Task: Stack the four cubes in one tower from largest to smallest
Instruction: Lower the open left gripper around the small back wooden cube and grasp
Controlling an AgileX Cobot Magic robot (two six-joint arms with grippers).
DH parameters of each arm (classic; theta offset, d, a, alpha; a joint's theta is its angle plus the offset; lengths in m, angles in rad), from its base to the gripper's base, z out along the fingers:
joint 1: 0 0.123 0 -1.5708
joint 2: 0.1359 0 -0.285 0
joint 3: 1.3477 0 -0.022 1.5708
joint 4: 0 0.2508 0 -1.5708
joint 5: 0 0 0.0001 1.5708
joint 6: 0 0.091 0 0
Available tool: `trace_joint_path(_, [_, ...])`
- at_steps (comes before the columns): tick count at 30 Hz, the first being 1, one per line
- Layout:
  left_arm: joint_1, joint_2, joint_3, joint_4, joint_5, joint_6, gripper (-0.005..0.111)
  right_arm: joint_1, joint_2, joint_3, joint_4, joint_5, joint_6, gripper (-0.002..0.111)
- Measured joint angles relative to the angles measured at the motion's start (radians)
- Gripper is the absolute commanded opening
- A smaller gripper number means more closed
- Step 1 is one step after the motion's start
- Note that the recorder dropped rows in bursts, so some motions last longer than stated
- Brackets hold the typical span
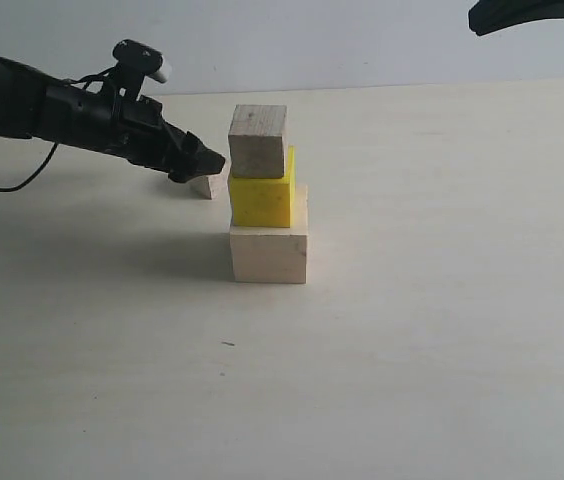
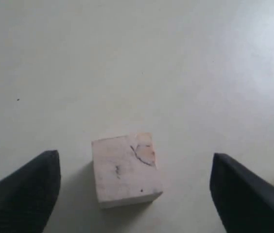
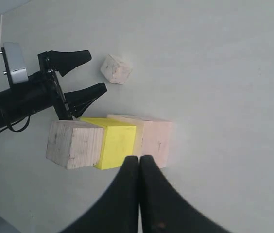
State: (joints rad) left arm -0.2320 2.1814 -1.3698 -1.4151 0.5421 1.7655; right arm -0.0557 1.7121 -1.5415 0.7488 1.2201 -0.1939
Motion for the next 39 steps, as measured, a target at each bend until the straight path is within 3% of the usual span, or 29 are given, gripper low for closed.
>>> trace_joint_path(9, [0.0,0.039,-0.002,-0.014,0.002,0.009,0.08,0.0,0.0,0.0,0.0,0.0,0.007,0.0])
trace_joint_path(12, [0.0,0.041,-0.002,-0.019,0.002,0.011,0.075,0.0,0.0,0.0,0.0,0.0,0.007,0.0])
trace_joint_path(18, [0.0,0.05,-0.002,-0.024,0.002,0.011,0.05,0.0,0.0,0.0,0.0,0.0,0.007,0.0])
trace_joint_path(24, [0.0,0.05,-0.002,-0.027,0.002,0.011,0.012,0.0,0.0,0.0,0.0,0.0,0.007,0.0])
trace_joint_path(27, [0.0,0.05,-0.002,-0.029,0.006,0.011,0.0,0.0,0.0,0.0,0.0,0.0,0.007,0.0])
trace_joint_path(32, [0.0,0.05,-0.002,-0.029,0.014,0.011,0.0,0.0,0.0,0.0,0.0,0.0,0.007,0.0])
trace_joint_path(34, [0.0,0.05,-0.002,-0.029,0.016,0.011,0.006,0.0,0.0,0.0,0.0,0.0,0.007,0.0])
trace_joint_path(39, [0.0,0.03,-0.002,-0.029,0.017,0.011,0.04,0.0,0.0,0.0,0.0,0.0,0.007,0.0])
